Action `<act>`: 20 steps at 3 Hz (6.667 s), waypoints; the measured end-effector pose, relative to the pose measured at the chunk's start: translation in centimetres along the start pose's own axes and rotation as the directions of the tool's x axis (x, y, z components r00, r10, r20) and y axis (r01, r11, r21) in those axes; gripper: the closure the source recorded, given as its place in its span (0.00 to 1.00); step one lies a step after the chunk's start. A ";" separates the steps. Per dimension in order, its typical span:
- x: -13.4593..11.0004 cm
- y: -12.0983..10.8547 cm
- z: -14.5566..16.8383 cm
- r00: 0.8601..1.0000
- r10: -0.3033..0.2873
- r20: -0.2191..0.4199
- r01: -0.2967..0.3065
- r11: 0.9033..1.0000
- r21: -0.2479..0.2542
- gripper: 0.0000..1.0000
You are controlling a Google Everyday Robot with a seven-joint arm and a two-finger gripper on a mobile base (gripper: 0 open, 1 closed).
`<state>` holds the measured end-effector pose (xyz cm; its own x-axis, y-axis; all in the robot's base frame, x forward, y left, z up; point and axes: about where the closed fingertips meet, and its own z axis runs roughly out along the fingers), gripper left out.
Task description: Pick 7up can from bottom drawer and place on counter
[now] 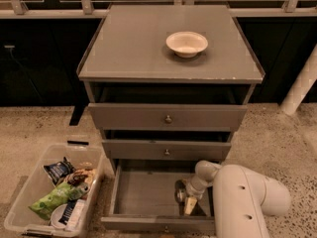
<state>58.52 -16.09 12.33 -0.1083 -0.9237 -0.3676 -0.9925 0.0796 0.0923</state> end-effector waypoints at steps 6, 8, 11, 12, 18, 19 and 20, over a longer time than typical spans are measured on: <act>0.0 0.0 0.0 1.000 0.000 0.000 0.000 1.000 0.000 1.00; -0.6 0.1 -3.2 1.000 0.000 -0.026 0.002 0.998 0.064 1.00; -9.7 -3.9 -27.0 0.986 -0.041 -0.164 0.115 0.875 0.471 1.00; -9.7 -3.9 -27.0 0.986 -0.041 -0.164 0.115 0.875 0.471 1.00; -11.8 5.0 -57.5 0.973 0.003 -0.229 0.180 0.611 0.771 1.00; -12.3 4.8 -57.6 0.971 0.000 -0.240 0.189 0.613 0.767 1.00; -15.9 4.1 -61.2 0.958 -0.024 -0.285 0.245 0.584 0.774 1.00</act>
Offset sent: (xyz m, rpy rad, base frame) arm 0.0000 0.0000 -0.0001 0.0000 -0.0001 0.0000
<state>59.62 -24.05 75.16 -0.0638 -0.9939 -0.0905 -0.6495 0.1102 -0.7523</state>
